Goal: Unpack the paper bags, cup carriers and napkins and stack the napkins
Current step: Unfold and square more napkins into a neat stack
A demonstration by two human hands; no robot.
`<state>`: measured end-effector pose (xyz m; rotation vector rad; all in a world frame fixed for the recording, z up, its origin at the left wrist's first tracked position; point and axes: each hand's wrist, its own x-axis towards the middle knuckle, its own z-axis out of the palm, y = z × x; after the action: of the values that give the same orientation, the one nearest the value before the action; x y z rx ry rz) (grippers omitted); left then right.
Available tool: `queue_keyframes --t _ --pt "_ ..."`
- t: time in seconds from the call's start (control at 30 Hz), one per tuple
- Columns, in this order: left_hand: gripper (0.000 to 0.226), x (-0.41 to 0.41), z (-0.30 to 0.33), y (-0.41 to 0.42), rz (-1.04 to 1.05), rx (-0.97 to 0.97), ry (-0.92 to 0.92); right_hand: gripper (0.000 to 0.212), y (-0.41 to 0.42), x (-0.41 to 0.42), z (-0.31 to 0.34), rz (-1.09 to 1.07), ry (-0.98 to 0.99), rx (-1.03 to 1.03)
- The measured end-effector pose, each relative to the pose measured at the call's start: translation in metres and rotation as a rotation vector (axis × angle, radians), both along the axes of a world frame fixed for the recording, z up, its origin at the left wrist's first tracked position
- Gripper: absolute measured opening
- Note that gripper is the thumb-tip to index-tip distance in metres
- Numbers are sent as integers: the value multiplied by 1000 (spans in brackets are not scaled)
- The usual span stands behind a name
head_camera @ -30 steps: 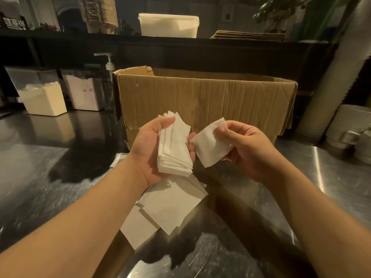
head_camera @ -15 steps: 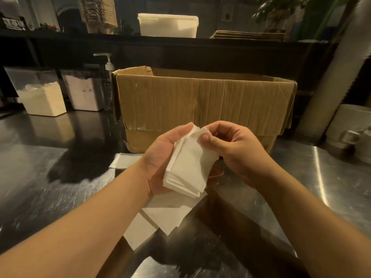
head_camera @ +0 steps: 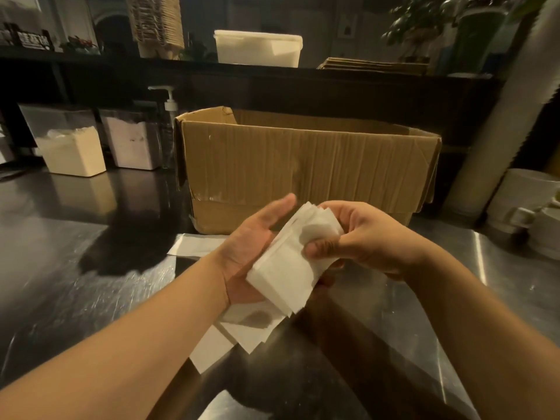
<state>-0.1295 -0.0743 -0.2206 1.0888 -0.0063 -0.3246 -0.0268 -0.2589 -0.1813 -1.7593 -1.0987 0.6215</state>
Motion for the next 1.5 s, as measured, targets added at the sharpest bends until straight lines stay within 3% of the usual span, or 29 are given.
queue_keyframes --t 0.07,0.13,0.27,0.33,0.43,0.57,0.67,0.8,0.97,1.13,1.27,1.5 --pt "95 1 -4 5 38 -67 -8 58 -10 3 2 -86 -22 91" --pt "99 2 -11 1 103 -43 -96 65 -27 8 -4 -182 12 197" --pt "62 12 -16 -39 296 549 -122 52 -61 13 -28 -229 118 235" --pt "59 22 -14 -51 379 693 -153 46 -67 17 -40 -299 91 167" --pt "74 31 -12 -66 418 814 -188 51 -72 22 -51 -360 -26 63" --pt "124 33 -12 -74 307 1039 -159 100 -74 27 -56 -246 -63 29" --pt "132 32 -11 -69 192 1042 -153 110 -76 35 -56 -221 -57 35" --pt "111 38 -19 -60 351 882 -227 84 -80 43 -57 -249 -68 67" --pt "88 40 -28 -56 408 903 -285 88 -82 41 -60 -237 -199 52" --pt "105 34 -26 -52 347 1010 -262 81 -85 29 -50 -248 -453 89" --pt "114 34 -24 -55 312 1074 -268 66 -76 16 -50 -150 -753 -159" --pt "106 37 -26 -56 346 1159 -324 57 -70 13 -48 -296 -729 -192"
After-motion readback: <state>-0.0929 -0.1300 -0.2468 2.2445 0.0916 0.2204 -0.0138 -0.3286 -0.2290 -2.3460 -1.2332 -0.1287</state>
